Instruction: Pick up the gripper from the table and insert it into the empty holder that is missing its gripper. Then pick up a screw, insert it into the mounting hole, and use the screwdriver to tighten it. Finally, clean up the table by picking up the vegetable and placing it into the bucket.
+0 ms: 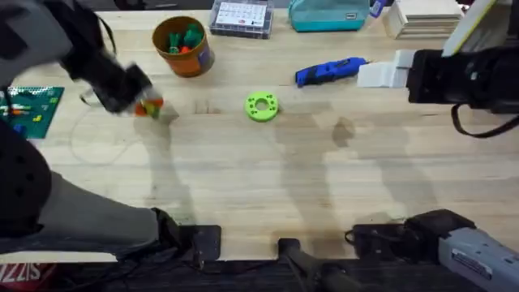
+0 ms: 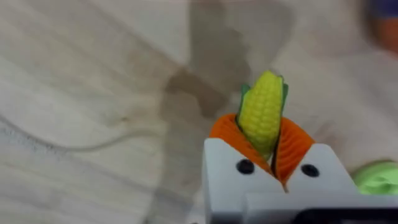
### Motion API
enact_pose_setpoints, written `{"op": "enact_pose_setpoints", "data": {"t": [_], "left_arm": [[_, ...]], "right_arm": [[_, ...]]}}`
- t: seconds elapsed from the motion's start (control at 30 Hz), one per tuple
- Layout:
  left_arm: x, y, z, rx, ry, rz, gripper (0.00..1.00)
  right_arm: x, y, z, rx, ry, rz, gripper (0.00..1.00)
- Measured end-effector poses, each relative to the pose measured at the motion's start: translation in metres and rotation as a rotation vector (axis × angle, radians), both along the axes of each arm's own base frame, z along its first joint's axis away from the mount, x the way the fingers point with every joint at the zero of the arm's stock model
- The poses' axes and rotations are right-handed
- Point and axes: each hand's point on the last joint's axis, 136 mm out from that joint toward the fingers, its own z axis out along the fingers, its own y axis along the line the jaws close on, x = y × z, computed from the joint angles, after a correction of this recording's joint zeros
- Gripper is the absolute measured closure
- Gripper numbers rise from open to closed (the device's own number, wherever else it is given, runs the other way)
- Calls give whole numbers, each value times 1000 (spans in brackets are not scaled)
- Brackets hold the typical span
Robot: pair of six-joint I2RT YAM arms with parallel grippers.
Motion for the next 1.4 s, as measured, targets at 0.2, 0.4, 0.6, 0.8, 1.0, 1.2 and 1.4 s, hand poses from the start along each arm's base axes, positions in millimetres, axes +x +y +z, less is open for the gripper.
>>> {"op": "enact_pose_setpoints", "data": {"t": [0.2, 0.4, 0.6, 0.8, 1.0, 1.2, 1.4], "left_arm": [[69, -5, 80, -20, -264, -69, 961], [123, -21, 136, 14, -518, -156, 961], [149, -36, 143, 57, -599, -202, 961], [167, -44, 104, 53, -546, -222, 961], [171, -43, 62, 36, -459, -219, 828], [167, -44, 60, 35, -440, -223, 574], [152, -49, 65, -1, -366, -234, 544]], "right_arm": [[0, 0, 0, 2, 0, 1, 9], [0, 0, 0, 2, 0, 2, 8], [0, 0, 0, 2, 0, 2, 8], [0, 0, 0, 2, 0, 2, 8], [0, 0, 0, 2, 0, 2, 8], [0, 0, 0, 2, 0, 2, 8], [0, 0, 0, 2, 0, 2, 8]]}}
